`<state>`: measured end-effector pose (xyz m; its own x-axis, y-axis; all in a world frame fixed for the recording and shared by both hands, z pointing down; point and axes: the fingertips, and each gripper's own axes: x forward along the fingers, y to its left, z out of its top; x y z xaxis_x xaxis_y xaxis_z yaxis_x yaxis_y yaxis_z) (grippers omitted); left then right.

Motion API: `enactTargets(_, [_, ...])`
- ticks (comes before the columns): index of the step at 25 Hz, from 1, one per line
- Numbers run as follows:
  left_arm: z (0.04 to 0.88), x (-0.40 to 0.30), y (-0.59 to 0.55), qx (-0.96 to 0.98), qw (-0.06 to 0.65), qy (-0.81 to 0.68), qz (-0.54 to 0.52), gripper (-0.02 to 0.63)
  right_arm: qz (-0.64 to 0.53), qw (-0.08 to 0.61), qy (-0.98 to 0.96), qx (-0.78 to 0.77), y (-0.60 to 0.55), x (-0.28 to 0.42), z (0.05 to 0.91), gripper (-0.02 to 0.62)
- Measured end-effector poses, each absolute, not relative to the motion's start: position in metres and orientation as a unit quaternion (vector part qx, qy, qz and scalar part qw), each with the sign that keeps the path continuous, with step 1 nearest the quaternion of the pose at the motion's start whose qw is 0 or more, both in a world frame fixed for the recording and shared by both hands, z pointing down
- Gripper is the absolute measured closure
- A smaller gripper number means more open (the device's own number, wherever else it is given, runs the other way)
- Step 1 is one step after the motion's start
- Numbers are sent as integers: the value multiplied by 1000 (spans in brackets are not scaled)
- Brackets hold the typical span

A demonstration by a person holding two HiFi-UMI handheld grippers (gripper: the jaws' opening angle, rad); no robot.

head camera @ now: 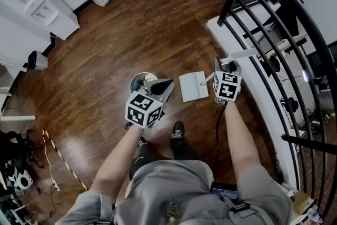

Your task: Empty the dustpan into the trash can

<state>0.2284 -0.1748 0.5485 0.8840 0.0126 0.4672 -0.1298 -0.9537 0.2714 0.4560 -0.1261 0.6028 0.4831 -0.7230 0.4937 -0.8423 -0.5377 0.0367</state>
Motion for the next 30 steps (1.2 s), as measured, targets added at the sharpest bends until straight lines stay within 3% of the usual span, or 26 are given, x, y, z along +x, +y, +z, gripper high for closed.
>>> enactTargets(30, [571, 248, -169, 948, 148, -11, 282, 601, 262, 116, -396, 872, -55, 545, 659, 368])
